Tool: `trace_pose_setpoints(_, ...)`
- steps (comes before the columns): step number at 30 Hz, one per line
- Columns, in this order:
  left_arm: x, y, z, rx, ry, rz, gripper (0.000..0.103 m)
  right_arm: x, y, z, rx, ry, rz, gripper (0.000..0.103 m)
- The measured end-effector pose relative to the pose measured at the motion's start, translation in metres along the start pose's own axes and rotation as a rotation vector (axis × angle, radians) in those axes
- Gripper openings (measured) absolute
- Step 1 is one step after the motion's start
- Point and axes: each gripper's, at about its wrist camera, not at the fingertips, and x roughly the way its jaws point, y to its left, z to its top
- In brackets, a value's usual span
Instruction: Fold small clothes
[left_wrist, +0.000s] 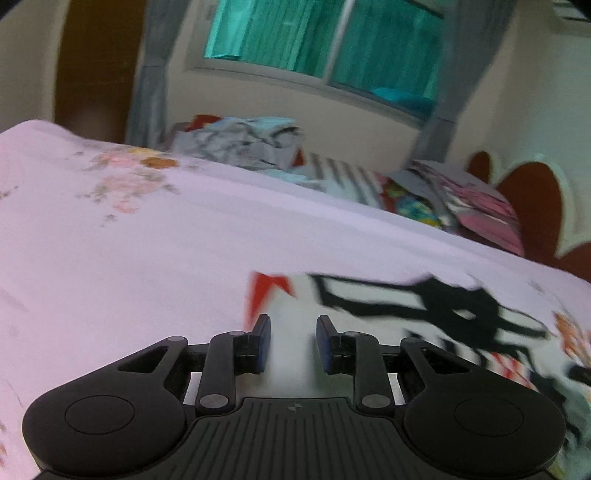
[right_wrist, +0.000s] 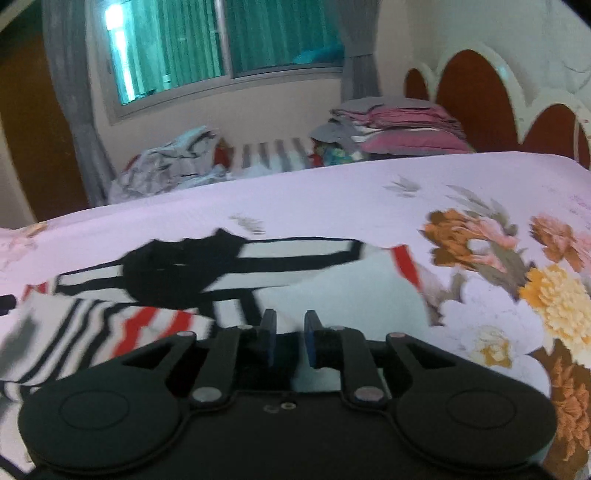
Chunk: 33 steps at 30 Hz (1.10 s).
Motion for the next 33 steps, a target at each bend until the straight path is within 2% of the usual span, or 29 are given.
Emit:
trace_pose_setpoints(4, -0.019, -0.029, -0.026, 0.026, 0.048, -0.079, 0.026, 0.005, 0.028, -0.006, -0.043, 0.044, 0.063, 0.019)
trace_pose_setpoints(8, -0.031, -0.050, -0.058, 0.090, 0.103, -0.112, 0.026, 0.010, 0.045, -0.016, -0.097, 0.088, 0.078, 0.020)
trace_pose_setpoints(9, -0.030, -0.047, -0.065, 0.070, 0.130, -0.113, 0.026, 0.010, 0.047, -0.020, -0.110, 0.101, 0.071, 0.021)
trace_pose_setpoints(11, -0.031, -0.032, -0.074, 0.002, 0.117, -0.137, 0.026, 0.015, 0.042, -0.026, -0.136, 0.126, 0.029, 0.021)
trace_pose_setpoints(15, -0.031, -0.026, -0.066, -0.016, 0.148, -0.136, 0.026, 0.011, 0.033, -0.023, -0.128, 0.131, -0.002, 0.020)
trace_pose_setpoints(18, -0.038, -0.032, -0.066, -0.005, 0.137, -0.115, 0.026, 0.005, 0.032, -0.025, -0.108, 0.127, 0.002, 0.026)
trace_pose_setpoints(21, -0.039, -0.035, -0.069, 0.009, 0.135, -0.102, 0.026, 0.005, 0.034, -0.030, -0.159, 0.142, -0.006, 0.026)
trace_pose_setpoints(25, -0.047, -0.040, -0.066, -0.015, 0.130, -0.095, 0.026, -0.009, 0.029, -0.024, -0.102, 0.133, 0.026, 0.026)
trace_pose_setpoints(33, -0.062, -0.076, -0.070, 0.027, 0.141, -0.143, 0.029, -0.033, 0.047, -0.030, -0.139, 0.113, 0.098, 0.029)
